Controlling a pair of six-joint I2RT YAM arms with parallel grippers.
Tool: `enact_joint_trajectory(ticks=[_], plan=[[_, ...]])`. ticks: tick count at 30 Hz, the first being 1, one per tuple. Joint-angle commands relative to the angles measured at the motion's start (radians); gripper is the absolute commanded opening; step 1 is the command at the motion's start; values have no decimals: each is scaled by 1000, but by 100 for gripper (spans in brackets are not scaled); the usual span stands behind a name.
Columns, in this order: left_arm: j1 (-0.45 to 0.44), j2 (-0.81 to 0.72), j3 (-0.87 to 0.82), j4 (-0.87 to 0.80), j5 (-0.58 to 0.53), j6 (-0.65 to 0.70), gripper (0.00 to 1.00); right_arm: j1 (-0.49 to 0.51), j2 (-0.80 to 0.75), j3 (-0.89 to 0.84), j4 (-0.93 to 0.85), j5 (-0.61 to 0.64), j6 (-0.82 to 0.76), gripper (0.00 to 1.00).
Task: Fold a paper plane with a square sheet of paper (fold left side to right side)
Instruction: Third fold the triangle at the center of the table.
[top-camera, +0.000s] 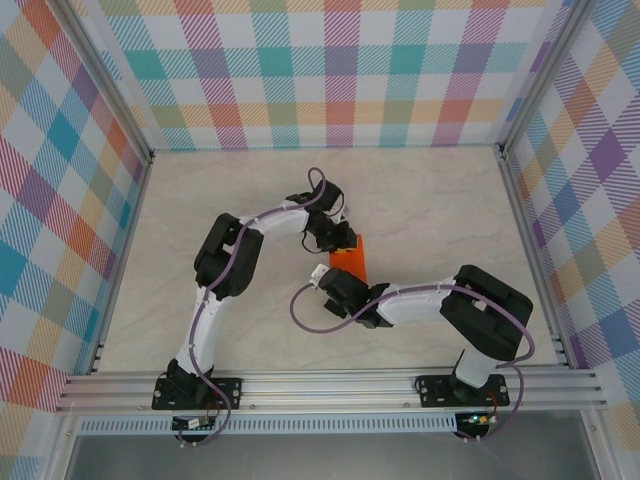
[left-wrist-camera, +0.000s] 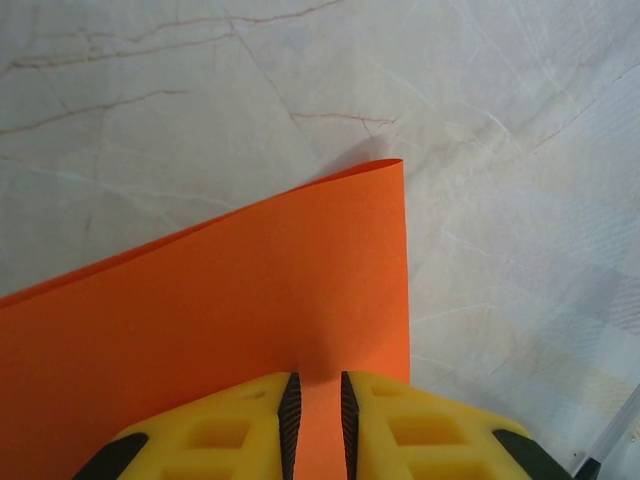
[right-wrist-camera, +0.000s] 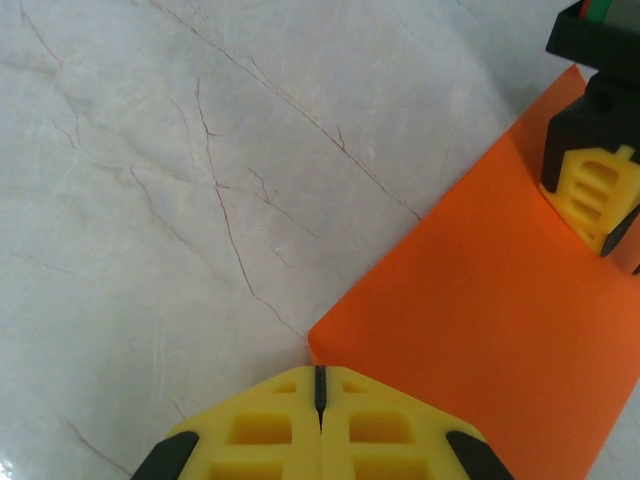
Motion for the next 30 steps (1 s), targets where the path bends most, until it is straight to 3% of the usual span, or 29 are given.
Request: enact_joint_trajectory(ticks=[1,12,30], plan=[[-5,46,5,-55,-32,27,21,-30,-41,35,-52,-136,68,0],[-7,47,4,-66,-37,44,19,-193,-69,45,-102,-459,165,0],[-8,48,10,-86,-52,63,17,-381,-12,65,-104,-694,254,0]])
